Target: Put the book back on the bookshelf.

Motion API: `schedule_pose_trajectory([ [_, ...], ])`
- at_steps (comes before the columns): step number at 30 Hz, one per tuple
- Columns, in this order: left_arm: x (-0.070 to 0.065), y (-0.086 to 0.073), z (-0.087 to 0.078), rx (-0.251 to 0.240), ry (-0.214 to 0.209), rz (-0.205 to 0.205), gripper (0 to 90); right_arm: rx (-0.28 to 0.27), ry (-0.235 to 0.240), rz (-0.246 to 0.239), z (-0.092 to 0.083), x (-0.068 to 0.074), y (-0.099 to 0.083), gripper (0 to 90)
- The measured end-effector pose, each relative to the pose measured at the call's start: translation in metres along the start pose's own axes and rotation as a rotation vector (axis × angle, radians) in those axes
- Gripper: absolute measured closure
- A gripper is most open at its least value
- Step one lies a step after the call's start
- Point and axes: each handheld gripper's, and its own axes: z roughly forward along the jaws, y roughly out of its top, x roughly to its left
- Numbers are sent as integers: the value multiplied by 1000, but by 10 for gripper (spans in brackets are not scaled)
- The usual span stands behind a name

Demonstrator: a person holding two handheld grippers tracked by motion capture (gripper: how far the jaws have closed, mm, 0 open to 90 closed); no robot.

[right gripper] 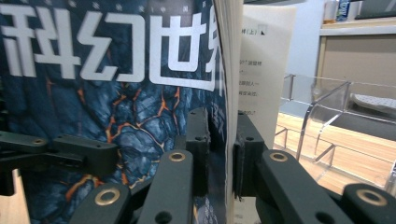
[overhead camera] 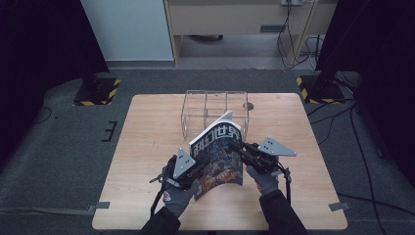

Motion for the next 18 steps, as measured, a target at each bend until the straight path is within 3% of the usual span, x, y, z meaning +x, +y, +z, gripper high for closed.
schedule_pose_trajectory([
  [4,-3,0,0,-17,39,23,805,-13,-26,3,9,-2,2,752],
  [6,-6,-4,-2,-33,46,-12,806,-17,-34,8,14,-1,1,731],
  [11,-9,-9,-8,-40,54,-12,803,-18,-38,12,15,1,2,613],
  [18,-8,-13,-3,-84,46,-60,704,-3,-9,13,13,-1,4,687],
])
